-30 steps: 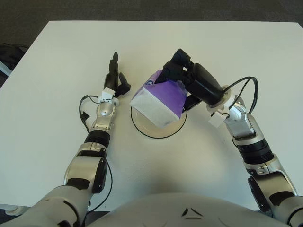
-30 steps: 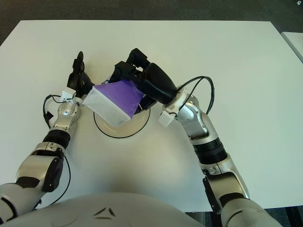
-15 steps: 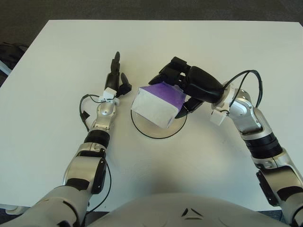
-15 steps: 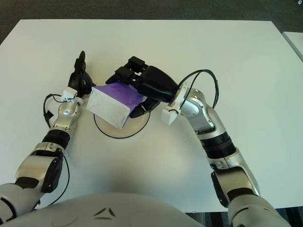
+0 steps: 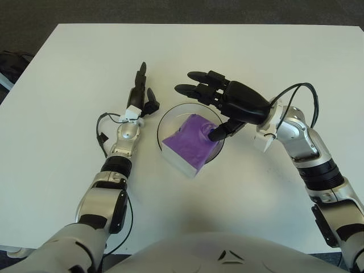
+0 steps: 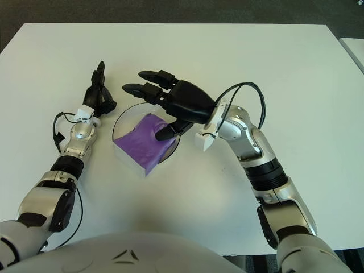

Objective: Put the tissue paper into the plate.

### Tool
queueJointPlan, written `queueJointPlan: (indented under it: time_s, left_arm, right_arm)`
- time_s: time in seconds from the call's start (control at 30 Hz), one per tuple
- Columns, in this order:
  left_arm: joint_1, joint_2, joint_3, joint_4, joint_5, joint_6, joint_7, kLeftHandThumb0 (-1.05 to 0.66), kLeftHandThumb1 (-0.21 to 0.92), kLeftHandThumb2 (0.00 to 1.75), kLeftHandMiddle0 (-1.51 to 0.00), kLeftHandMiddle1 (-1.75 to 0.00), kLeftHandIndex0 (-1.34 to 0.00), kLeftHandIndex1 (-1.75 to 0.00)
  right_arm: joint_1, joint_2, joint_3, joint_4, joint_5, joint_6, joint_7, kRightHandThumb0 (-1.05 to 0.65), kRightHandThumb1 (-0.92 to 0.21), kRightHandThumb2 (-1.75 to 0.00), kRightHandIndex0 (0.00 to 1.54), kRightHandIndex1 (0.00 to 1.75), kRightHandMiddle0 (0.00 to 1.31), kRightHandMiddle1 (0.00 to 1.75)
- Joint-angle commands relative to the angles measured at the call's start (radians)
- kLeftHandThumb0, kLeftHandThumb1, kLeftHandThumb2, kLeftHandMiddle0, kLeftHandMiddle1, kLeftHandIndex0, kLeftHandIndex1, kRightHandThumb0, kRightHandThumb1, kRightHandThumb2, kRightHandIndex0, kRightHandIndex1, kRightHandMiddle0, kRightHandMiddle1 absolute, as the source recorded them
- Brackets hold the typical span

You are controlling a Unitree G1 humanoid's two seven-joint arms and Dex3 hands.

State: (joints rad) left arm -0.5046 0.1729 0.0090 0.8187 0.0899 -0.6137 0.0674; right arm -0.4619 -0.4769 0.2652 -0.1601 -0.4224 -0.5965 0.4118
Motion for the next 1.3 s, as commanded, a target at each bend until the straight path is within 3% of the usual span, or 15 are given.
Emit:
queueJointPlan:
  time_s: [0.0, 0.5, 0.77, 0.97, 1.07, 1.27]
  left_arm:
    - [0.151, -0.013, -0.013, 0.07, 0.024, 0.002, 0.006, -0.88, 0.92, 1.18, 0.0, 0.0, 0.0, 0.0]
    - [0.152, -0.011, -0.017, 0.069, 0.034, 0.048, 0.024, -0.9, 0.92, 1.2, 0.0, 0.0, -0.01, -0.01]
    - [0.15, -0.009, -0.022, 0.073, 0.045, 0.058, 0.036, -0.9, 0.92, 1.2, 0.0, 0.0, -0.01, -0.02]
    - [0.186, -0.024, -0.022, -0.019, 0.035, 0.103, 0.037, -0.9, 0.92, 1.21, 0.0, 0.0, -0.01, -0.03]
    - [0.201, -0.036, -0.021, -0.078, 0.023, 0.142, 0.03, -0.9, 0.92, 1.22, 0.0, 0.0, -0.01, -0.03]
    - [0.221, -0.045, -0.012, -0.13, 0.011, 0.199, 0.025, -0.9, 0.92, 1.2, -0.01, 0.0, 0.0, -0.11]
  right_arm:
    - [-0.013, -0.024, -0.007, -0.023, -0.002, 0.001, 0.022, -1.05, -0.92, -0.78, 0.0, 0.0, 0.0, 0.0]
    - [-0.014, -0.041, -0.01, -0.026, -0.006, 0.017, 0.041, -1.05, -0.92, -0.78, 0.0, 0.0, 0.0, 0.0]
    - [-0.029, -0.047, -0.028, -0.004, 0.041, 0.021, 0.047, -1.05, -0.92, -0.75, 0.0, 0.0, 0.0, 0.0]
    - [-0.032, -0.004, -0.067, 0.014, 0.142, 0.122, 0.048, -1.05, -0.92, -0.81, 0.0, 0.0, 0.0, 0.0]
    - [-0.084, -0.003, -0.103, 0.064, 0.201, 0.173, 0.057, -1.05, -0.92, -0.82, 0.0, 0.0, 0.0, 0.0]
    - [-0.094, 0.054, -0.177, 0.172, 0.163, 0.21, -0.099, -1.05, -0.92, -0.78, 0.02, 0.01, 0.02, 0.02]
